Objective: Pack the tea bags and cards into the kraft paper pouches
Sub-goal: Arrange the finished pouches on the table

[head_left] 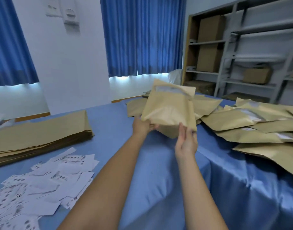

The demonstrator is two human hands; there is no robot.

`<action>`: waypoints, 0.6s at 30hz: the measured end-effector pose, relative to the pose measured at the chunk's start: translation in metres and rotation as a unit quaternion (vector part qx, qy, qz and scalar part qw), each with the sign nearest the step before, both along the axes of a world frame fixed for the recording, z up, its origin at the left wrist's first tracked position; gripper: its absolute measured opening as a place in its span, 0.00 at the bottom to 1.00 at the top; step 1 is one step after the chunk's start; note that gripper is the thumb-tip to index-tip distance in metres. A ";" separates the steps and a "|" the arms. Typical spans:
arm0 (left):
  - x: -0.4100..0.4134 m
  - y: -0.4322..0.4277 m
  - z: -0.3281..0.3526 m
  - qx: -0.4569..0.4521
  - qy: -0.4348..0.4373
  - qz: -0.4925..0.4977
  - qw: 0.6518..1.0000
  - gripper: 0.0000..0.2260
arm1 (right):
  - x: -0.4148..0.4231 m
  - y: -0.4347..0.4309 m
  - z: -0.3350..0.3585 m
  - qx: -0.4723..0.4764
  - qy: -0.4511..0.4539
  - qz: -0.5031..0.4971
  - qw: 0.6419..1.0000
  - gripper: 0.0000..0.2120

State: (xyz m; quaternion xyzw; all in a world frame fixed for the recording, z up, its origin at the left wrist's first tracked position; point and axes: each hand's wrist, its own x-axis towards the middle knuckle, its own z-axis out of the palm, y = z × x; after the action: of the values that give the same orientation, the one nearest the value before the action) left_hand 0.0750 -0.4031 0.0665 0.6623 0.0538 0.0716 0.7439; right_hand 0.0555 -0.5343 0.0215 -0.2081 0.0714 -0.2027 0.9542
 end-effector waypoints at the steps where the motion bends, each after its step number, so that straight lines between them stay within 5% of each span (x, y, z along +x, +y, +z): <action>1: 0.007 -0.007 0.010 -0.048 0.004 -0.070 0.996 0.24 | 0.009 -0.004 0.007 0.004 -0.025 0.027 0.999 0.21; 4: 0.012 -0.016 0.015 0.071 0.025 -0.174 0.982 0.38 | 0.023 0.001 0.015 -0.087 0.021 0.121 0.989 0.23; 8: 0.009 -0.004 -0.019 0.349 -0.033 -0.119 0.929 0.26 | 0.024 0.035 -0.007 -0.140 0.044 0.197 0.969 0.14; 15: -0.005 0.076 -0.050 0.467 -0.081 -0.097 0.875 0.18 | 0.013 0.121 -0.035 -0.119 0.060 0.263 0.956 0.15; 16: -0.007 0.092 -0.052 0.518 -0.106 -0.054 0.847 0.18 | 0.012 0.132 -0.035 -0.118 0.059 0.270 0.954 0.15; 18: -0.010 0.131 -0.051 0.660 -0.150 0.085 0.731 0.19 | 0.011 0.151 -0.039 -0.132 0.065 0.279 0.949 0.16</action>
State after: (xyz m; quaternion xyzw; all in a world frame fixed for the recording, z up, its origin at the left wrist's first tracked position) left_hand 0.0648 -0.2725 0.0159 0.9599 -0.0638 0.2504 0.1085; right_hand 0.0662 -0.3835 -0.0175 -0.3567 0.0454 0.0779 0.9298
